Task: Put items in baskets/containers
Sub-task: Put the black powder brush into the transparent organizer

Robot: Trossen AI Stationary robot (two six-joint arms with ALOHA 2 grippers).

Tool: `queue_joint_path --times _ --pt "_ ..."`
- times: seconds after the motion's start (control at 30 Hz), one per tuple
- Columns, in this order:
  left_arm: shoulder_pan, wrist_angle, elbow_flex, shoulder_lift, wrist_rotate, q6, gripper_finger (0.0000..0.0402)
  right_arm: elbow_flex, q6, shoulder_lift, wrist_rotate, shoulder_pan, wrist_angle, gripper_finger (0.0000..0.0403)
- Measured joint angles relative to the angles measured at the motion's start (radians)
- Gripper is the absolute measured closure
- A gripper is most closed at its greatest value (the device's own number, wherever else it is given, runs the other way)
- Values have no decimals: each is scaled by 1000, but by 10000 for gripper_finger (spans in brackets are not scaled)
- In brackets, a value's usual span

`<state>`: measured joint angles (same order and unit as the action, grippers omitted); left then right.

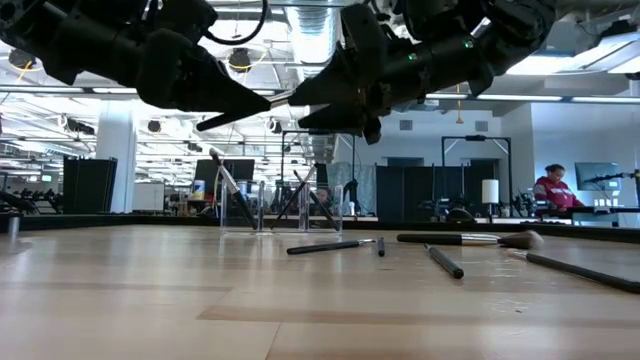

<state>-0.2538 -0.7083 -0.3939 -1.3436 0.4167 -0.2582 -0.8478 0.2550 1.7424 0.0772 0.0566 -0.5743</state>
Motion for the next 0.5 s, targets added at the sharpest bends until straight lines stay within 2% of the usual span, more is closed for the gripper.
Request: queue_joint_path --times 0.2,0.5 --pt "-1 -1 0 0 17 0 356 0 -20 0 -11 1 -10 188" --pt "-1 -4 -1 0 17 0 355 0 -19 -1 -27 2 -126 193"
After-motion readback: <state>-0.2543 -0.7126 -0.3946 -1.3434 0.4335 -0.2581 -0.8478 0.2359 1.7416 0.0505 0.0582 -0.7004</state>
